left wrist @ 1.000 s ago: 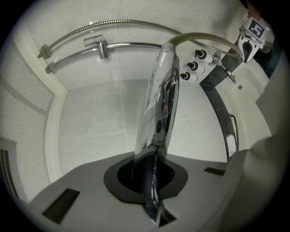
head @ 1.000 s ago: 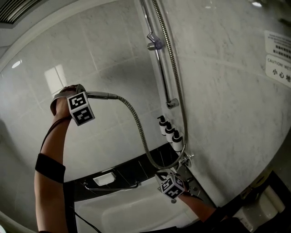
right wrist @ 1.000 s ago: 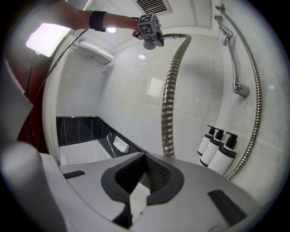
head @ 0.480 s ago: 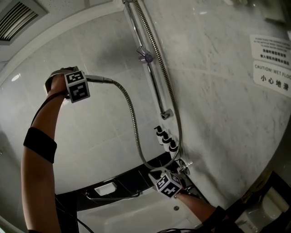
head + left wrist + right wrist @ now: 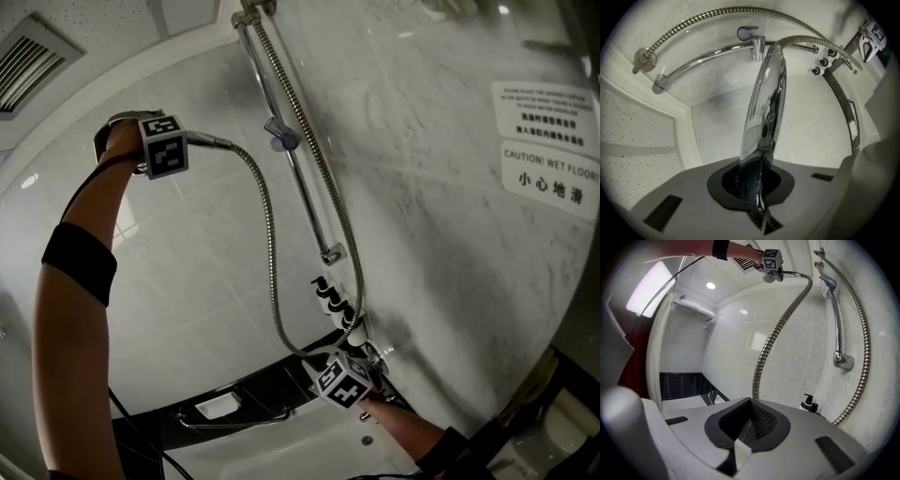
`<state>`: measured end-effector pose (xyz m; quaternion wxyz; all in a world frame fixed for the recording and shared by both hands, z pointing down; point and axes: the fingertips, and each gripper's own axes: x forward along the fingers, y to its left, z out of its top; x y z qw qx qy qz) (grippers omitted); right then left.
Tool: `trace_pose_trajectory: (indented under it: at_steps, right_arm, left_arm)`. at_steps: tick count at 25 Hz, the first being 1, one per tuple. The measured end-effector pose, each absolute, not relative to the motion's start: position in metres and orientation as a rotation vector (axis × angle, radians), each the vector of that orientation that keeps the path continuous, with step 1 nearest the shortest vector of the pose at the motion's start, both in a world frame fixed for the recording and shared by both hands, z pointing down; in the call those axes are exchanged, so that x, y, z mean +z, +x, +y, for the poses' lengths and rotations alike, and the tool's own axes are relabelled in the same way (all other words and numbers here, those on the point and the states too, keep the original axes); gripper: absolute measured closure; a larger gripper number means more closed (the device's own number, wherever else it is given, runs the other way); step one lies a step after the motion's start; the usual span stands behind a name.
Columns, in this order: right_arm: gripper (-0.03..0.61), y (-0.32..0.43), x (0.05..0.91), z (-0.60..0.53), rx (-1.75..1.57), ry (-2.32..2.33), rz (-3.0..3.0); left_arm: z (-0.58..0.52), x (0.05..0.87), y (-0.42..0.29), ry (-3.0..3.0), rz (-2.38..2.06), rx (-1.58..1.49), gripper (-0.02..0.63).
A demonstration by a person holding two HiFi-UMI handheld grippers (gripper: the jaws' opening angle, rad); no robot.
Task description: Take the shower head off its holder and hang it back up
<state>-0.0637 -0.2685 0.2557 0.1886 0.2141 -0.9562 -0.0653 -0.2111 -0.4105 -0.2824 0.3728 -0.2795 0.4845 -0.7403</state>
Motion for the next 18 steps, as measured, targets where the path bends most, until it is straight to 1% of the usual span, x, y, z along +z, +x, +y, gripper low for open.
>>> trace_pose_trajectory:
  at_steps: [8,18]
  right_arm:
    - [0.56,-0.05,0.228,-0.286,-0.207,0.639,-2.709]
    - [0.559,-0.046,0.225,-0.295,-0.204,0.637,-2.729]
  left_arm:
    - [-0.432,-0.323,-0.169,-0.646,1.221,-1.877,0.604]
    - [-0.451,-0.325,-0.147,-0.598,1.179,-1.885,0.603]
